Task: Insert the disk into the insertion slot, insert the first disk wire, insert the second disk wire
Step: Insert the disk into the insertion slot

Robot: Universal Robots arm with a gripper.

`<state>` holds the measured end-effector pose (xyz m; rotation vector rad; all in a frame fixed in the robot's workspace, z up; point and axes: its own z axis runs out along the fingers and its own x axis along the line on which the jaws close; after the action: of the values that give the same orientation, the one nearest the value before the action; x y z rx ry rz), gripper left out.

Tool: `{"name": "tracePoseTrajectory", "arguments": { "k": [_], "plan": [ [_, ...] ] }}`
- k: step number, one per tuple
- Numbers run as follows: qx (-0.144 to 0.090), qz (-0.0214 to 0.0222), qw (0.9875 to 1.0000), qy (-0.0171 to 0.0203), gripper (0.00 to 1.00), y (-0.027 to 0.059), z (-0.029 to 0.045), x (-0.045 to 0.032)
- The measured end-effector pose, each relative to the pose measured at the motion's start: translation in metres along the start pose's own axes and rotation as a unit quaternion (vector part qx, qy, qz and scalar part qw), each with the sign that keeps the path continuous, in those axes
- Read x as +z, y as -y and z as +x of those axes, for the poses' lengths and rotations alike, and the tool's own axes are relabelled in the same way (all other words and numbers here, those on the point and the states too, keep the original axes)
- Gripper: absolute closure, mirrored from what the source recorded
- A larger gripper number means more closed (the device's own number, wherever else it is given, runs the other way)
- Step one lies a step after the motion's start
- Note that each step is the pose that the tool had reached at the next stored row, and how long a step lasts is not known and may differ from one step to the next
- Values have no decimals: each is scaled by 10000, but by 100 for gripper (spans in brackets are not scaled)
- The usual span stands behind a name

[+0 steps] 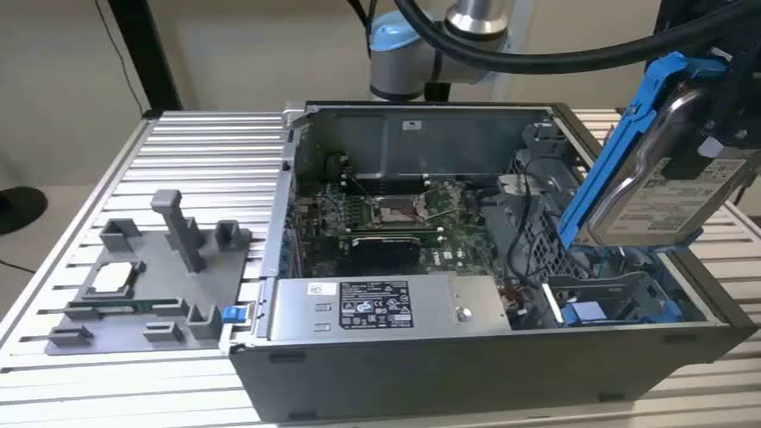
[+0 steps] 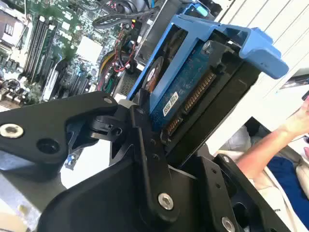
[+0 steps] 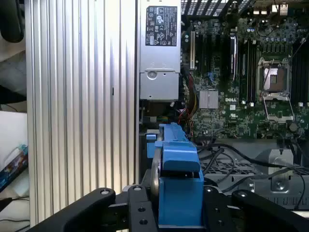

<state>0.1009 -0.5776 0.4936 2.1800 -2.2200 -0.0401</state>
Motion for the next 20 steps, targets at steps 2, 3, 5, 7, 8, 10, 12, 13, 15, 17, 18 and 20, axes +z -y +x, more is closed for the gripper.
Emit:
{"name": "tracePoseTrajectory", "arguments": {
  "k": [2,3,5,7,8,10,12,13,15,17,18,20],
  "plan": [
    [0,0,10000,0,100,0,0,0],
    [0,0,10000,0,100,0,0,0],
    [0,0,10000,0,100,0,0,0],
    [0,0,10000,0,100,0,0,0],
    [0,0,10000,0,100,0,0,0],
    [0,0,10000,0,100,0,0,0],
    [0,0,10000,0,100,0,0,0],
    [0,0,10000,0,100,0,0,0],
    [0,1,10000,5,100,18,0,6],
    [0,2,10000,7,100,59,-1,23],
    [0,2,10000,6,100,84,-1,36],
    [0,2,10000,7,100,130,1,72]
  ]
}}
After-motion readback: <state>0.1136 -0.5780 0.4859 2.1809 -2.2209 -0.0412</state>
